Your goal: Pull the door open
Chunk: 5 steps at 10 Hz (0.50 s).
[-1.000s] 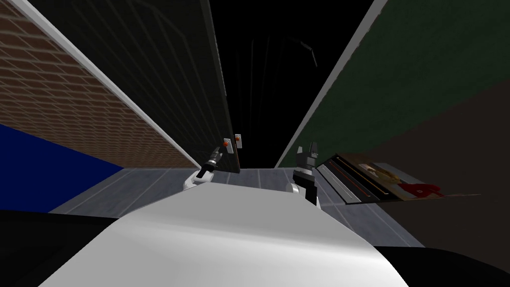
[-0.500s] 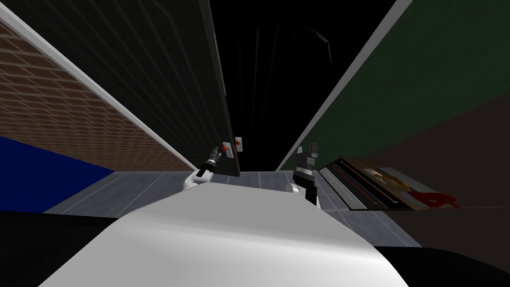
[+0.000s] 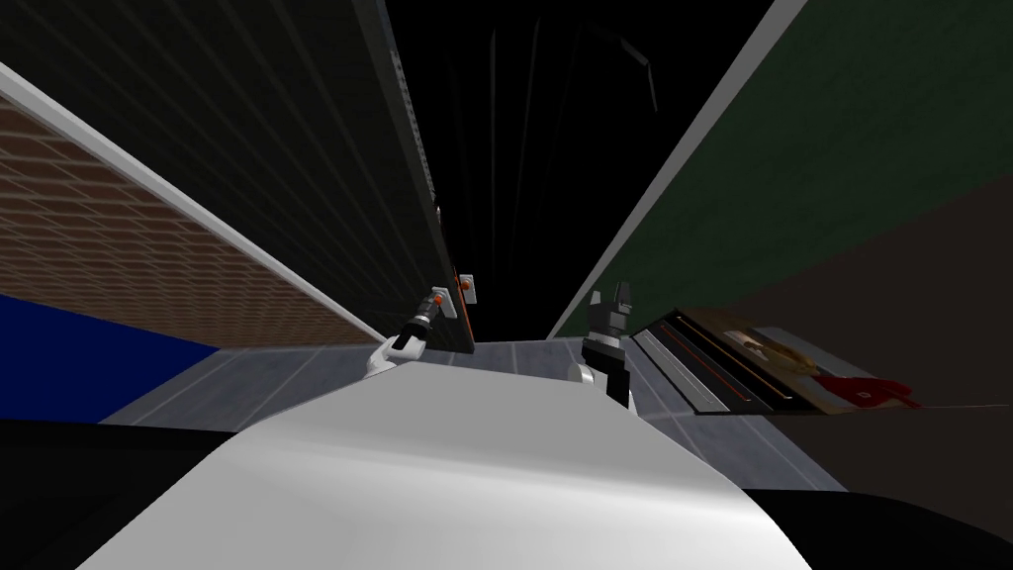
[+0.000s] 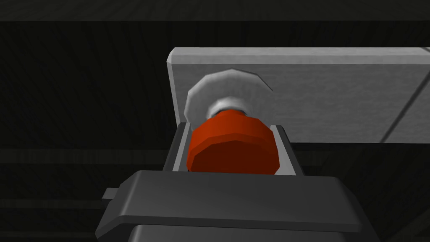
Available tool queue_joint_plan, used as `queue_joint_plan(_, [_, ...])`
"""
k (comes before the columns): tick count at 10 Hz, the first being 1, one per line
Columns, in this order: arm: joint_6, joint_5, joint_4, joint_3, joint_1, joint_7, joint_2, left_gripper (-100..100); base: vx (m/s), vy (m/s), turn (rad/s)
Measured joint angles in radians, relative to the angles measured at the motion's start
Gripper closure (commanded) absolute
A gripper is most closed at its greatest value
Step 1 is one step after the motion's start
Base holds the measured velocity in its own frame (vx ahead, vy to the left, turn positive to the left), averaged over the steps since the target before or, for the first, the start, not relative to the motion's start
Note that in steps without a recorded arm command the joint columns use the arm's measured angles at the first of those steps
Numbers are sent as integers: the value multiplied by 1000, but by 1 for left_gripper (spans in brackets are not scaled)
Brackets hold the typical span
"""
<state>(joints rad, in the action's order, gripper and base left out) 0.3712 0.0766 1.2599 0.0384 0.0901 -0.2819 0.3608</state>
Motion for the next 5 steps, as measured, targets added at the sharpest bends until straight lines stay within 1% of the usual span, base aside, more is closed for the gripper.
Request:
queue_joint_plan(2, [-1, -1, -1, -3, 2, 0, -2, 100, -6, 0, 3])
queue_joint_plan(3, [-1, -1, -2, -3, 3, 0, -2, 100, -110, 56, -57])
queue_joint_plan(5, [15, 1, -4, -11, 6, -12, 14, 100, -172, 104, -88])
